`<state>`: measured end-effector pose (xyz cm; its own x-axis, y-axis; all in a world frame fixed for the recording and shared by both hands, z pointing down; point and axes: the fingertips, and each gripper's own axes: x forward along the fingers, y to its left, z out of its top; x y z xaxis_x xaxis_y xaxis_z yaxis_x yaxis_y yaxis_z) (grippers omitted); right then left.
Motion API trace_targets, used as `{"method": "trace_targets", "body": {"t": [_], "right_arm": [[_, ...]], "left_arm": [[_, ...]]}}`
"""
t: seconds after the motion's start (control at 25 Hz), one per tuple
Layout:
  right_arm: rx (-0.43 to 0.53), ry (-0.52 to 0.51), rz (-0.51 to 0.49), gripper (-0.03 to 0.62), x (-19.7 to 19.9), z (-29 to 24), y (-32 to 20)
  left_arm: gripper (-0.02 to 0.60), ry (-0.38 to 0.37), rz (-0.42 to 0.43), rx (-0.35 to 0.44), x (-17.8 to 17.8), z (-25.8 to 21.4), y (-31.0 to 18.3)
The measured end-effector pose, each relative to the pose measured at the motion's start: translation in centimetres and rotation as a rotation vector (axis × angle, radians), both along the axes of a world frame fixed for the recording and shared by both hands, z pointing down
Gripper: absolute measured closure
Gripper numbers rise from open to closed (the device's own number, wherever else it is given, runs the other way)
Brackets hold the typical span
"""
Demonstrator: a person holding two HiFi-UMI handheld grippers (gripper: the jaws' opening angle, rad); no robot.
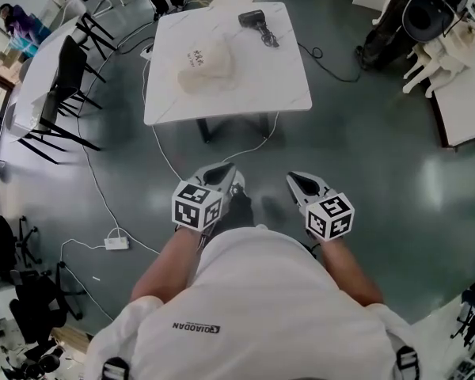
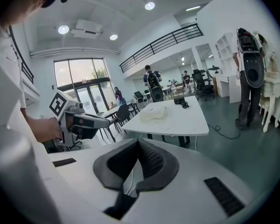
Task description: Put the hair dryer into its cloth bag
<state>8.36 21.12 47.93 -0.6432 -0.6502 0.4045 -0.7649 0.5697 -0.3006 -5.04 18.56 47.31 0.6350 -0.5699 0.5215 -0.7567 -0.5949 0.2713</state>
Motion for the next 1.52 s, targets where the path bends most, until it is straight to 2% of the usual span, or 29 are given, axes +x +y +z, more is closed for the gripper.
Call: {"method": "trace_targets", "body": {"t": [0.24,0.56,0.8,1.08,1.32,1.52], "right_arm": [[-0.015,0.011,-0.009,0.572,-0.5,0.1,-4.4],[-0.028,0.029,-0.014,0.572,-2.9,0.7,-12.3],[-0.025,0.048,0.010,0.572,-4.1,-0.6,-19.0],[-0.033,0.047,0.046,0.572,-6.2,-1.0,-26.3],[-0.055,0.042,0.101,0.572,-6.9,-0.2,-30.8],[-0.072,0.059,0.109,0.572,-7.5,0.2,-33.0]], "left_arm": [[0.554,0.015,-0.014,0.008,-0.4,0.1,-4.4],[0.554,0.014,-0.019,-0.023,-3.0,2.2,-11.7],[0.554,0.032,0.010,0.020,-3.9,0.1,-19.4],[0.554,0.034,0.057,0.023,-5.6,0.4,-26.4],[0.553,0.042,0.096,0.023,-6.7,1.0,-31.1],[0.554,0.040,0.108,0.017,-7.7,1.3,-33.9]]}}
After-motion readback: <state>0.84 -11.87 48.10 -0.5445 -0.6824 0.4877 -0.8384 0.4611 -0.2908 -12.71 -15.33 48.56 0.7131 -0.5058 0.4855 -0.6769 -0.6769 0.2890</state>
